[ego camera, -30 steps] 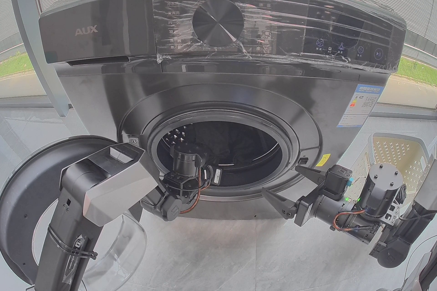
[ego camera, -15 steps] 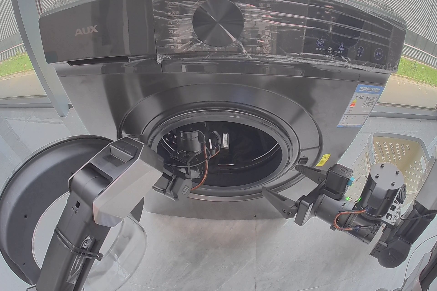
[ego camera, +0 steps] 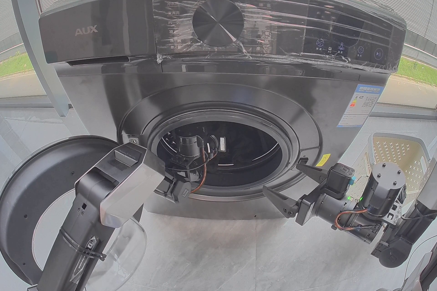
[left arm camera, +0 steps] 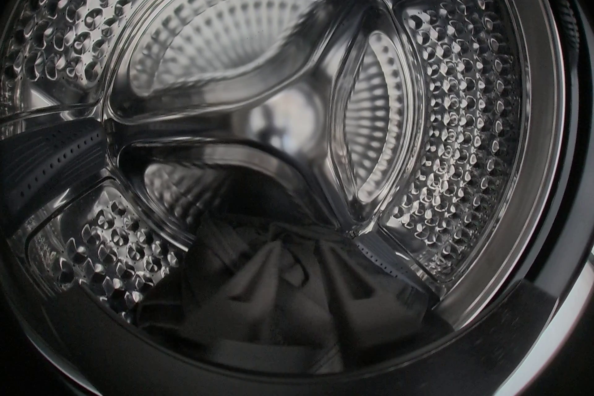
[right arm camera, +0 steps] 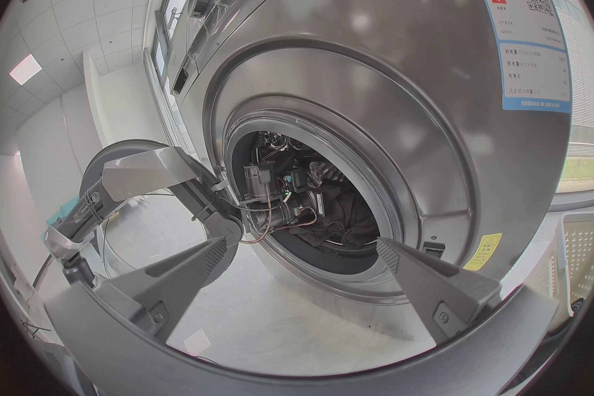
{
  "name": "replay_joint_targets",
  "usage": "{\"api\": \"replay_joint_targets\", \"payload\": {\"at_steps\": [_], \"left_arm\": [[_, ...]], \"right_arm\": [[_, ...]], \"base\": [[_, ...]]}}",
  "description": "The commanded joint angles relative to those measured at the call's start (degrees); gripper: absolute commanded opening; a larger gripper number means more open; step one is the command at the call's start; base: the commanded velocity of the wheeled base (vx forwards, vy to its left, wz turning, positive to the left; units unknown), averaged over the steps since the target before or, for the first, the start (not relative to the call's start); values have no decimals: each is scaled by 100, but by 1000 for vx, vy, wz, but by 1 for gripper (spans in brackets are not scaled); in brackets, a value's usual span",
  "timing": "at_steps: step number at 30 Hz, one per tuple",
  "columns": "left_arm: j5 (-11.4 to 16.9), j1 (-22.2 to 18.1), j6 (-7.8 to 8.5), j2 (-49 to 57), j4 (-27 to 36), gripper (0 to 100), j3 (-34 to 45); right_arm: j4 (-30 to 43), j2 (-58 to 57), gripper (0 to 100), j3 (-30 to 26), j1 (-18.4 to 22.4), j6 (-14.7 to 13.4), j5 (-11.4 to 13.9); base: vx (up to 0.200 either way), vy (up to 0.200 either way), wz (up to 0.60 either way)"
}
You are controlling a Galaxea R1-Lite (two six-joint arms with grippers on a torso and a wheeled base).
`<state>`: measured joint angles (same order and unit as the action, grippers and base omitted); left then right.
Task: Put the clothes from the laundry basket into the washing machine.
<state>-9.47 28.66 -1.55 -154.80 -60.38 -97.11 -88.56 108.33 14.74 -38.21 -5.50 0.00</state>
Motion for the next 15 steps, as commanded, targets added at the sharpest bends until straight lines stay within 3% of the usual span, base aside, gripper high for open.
{"api": "replay_joint_targets", "payload": {"at_steps": [1, 5, 8, 10, 15], "left_arm": [[-2, 61, 14, 310, 35, 100, 465], [112, 166, 164, 1013, 492, 100, 1590], [200, 157, 322, 1101, 615, 100, 1836], [235, 113, 524, 1092, 685, 100, 1968], [235, 122, 629, 1066, 817, 100, 2065]], "right_arm": [[-3, -4, 100, -6, -3, -4, 0], [-3, 4, 100, -6, -11, -4, 0], [-3, 4, 100, -6, -11, -4, 0], [-3, 4, 100, -15, -20, -4, 0], [-3, 13, 100, -15, -38, -4, 0]], "base": [[0, 0, 0], [0, 0, 0], [0, 0, 0], [0, 0, 0], [0, 0, 0]]}}
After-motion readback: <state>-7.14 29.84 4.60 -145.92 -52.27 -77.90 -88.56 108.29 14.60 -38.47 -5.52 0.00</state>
